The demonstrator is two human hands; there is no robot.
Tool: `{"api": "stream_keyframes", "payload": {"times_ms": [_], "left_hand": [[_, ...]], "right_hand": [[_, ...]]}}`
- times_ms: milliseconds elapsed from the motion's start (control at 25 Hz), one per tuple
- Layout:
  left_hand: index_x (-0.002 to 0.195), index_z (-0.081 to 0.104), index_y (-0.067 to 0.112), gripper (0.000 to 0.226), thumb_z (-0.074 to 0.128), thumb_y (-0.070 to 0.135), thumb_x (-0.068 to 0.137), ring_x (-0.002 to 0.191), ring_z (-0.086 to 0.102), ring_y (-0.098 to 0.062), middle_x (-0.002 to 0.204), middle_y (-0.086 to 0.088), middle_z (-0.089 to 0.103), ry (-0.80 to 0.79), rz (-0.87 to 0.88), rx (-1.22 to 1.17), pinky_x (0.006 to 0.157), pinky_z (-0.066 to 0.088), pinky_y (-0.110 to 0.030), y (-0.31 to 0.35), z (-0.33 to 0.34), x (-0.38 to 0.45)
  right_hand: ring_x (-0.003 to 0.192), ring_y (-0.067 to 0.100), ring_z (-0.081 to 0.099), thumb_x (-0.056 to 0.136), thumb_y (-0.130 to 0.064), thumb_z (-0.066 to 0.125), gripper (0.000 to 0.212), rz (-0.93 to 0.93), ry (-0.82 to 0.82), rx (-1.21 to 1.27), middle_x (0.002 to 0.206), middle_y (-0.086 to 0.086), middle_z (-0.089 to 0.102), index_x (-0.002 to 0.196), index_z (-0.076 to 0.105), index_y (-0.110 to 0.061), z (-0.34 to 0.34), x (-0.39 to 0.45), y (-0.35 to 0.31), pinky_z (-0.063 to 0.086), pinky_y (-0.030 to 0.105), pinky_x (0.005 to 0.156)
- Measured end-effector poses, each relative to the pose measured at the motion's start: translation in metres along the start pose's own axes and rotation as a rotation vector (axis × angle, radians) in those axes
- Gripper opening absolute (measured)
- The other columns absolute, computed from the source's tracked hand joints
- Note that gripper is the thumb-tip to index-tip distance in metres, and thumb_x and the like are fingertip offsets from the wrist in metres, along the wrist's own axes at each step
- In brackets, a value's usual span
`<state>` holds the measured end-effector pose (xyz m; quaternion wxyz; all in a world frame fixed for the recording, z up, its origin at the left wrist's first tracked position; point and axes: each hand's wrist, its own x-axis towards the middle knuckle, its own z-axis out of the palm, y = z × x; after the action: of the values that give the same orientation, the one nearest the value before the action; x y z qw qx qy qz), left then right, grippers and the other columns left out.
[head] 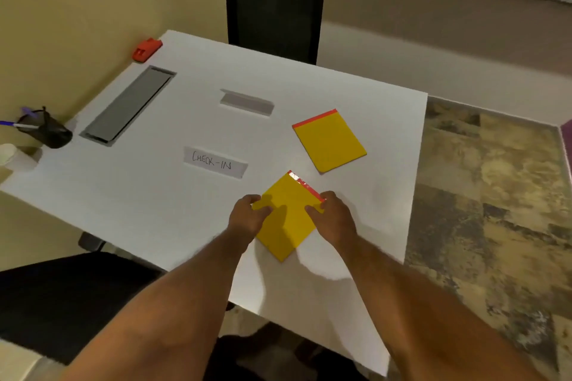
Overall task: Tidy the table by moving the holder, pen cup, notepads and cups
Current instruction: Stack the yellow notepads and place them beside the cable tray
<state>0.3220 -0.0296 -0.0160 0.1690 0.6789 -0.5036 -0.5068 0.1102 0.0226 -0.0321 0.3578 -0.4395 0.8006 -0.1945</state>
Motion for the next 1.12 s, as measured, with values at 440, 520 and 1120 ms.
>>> {"api": "stream_keyframes", "payload": {"times_ms": [440, 520, 1120], "left_hand": [[0.145, 0.055, 0.01, 0.061, 0.077, 0.027, 0.09, 0.138, 0.049, -0.029, 0.147, -0.014, 0.052, 0.112, 0.02, 0.243, 0.112, 0.039, -0.038, 0.003, 0.058, 0.016], [0.15, 0.049, 0.011, 0.069, 0.078, 0.029, 0.089, 0.141, 0.046, -0.029, 0.151, -0.013, 0.05, 0.063, 0.022, 0.353, 0.115, 0.036, -0.038, 0.0, 0.056, 0.028], [0.133, 0.064, 0.008, 0.036, 0.056, 0.014, 0.099, 0.116, 0.063, -0.039, 0.128, -0.018, 0.067, 0.206, -0.304, -0.054, 0.1, 0.054, -0.052, -0.024, 0.079, 0.039]], "right_hand": [[0.126, 0.034, 0.065, 0.094, -0.048, 0.073, 0.065, 0.041, -0.253, 0.037, 0.134, 0.011, 0.069, 0.142, 0.047, -0.013, -0.005, 0.032, 0.047, 0.053, 0.043, 0.102], [0.126, 0.034, 0.065, 0.093, -0.047, 0.075, 0.066, 0.057, -0.246, 0.074, 0.136, 0.011, 0.069, 0.143, 0.046, -0.013, 0.001, 0.034, 0.046, 0.052, 0.041, 0.102], [0.137, 0.032, 0.055, 0.082, -0.035, 0.09, 0.088, 0.036, -0.26, 0.111, 0.154, 0.009, 0.05, 0.156, 0.045, -0.023, 0.001, 0.059, 0.043, 0.053, 0.045, 0.108]]}}
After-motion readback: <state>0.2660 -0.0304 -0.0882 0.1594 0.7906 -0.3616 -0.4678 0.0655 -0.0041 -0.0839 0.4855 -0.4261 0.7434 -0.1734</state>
